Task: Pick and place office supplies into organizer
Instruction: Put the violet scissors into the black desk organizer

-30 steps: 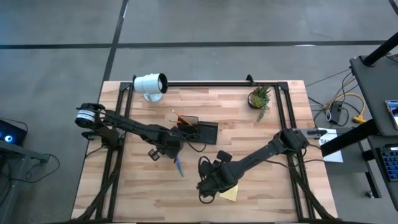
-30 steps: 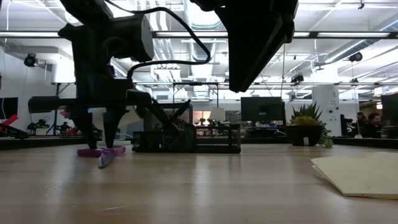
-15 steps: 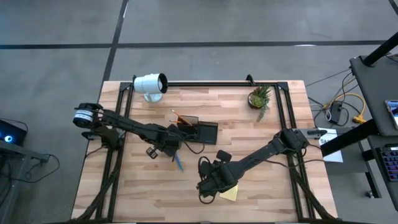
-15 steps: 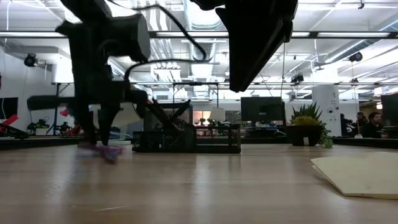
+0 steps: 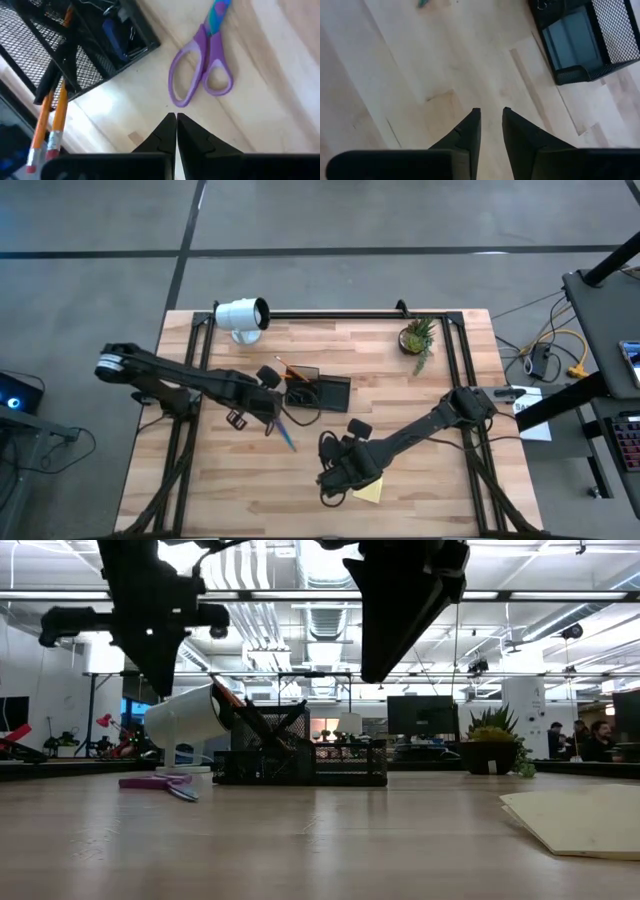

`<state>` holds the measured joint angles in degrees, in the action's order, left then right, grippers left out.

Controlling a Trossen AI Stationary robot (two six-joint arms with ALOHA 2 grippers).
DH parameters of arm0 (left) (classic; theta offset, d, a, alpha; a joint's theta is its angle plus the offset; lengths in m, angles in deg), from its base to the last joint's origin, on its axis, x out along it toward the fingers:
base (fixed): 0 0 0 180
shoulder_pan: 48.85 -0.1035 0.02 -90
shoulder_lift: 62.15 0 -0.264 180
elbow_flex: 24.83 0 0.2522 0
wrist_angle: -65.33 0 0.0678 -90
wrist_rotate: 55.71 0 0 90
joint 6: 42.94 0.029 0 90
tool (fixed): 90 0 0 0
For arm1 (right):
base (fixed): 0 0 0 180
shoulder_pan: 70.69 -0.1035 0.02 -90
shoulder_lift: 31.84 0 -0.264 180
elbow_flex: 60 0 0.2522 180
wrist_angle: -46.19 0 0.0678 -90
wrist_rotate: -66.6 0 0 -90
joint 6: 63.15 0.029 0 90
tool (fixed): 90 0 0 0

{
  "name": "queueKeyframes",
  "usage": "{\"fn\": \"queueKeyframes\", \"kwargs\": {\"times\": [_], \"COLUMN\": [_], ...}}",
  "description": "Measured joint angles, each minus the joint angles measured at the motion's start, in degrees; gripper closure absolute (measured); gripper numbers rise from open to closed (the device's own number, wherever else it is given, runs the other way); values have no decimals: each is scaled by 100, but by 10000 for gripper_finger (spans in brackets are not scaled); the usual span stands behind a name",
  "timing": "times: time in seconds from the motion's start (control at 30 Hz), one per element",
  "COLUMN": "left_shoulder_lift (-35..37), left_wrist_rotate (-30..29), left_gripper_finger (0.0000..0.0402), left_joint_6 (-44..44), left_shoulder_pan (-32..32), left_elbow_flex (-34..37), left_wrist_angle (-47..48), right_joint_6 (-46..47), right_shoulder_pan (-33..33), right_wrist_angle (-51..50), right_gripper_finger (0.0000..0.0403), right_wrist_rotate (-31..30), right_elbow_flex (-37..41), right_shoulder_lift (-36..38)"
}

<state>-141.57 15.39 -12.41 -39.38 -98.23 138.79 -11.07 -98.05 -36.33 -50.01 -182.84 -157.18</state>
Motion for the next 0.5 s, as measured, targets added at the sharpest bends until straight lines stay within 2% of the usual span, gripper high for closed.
{"fn": "queueKeyframes", "kwargs": {"times": [0.13, 0.23, 0.4, 0.5], "left_shoulder_lift": [17, 14, 60, 172], "left_wrist_rotate": [688, 1118, 1149, 1148], "left_gripper_finger": [400, 400, 401, 401], "left_joint_6": [-505, -876, -1085, -849], "left_shoulder_pan": [-74, -233, -573, -597], "left_elbow_flex": [163, 479, 1203, 1508], "left_wrist_angle": [-33, -470, -1244, -1761], "right_joint_6": [2, 0, -20, -22], "right_shoulder_pan": [27, 91, 310, 392], "right_wrist_angle": [353, 910, 1848, 1986], "right_gripper_finger": [335, 335, 335, 334], "right_wrist_rotate": [315, 431, 476, 564], "right_elbow_flex": [2, 7, 13, 13], "right_shoulder_lift": [0, -30, -211, -295]}}
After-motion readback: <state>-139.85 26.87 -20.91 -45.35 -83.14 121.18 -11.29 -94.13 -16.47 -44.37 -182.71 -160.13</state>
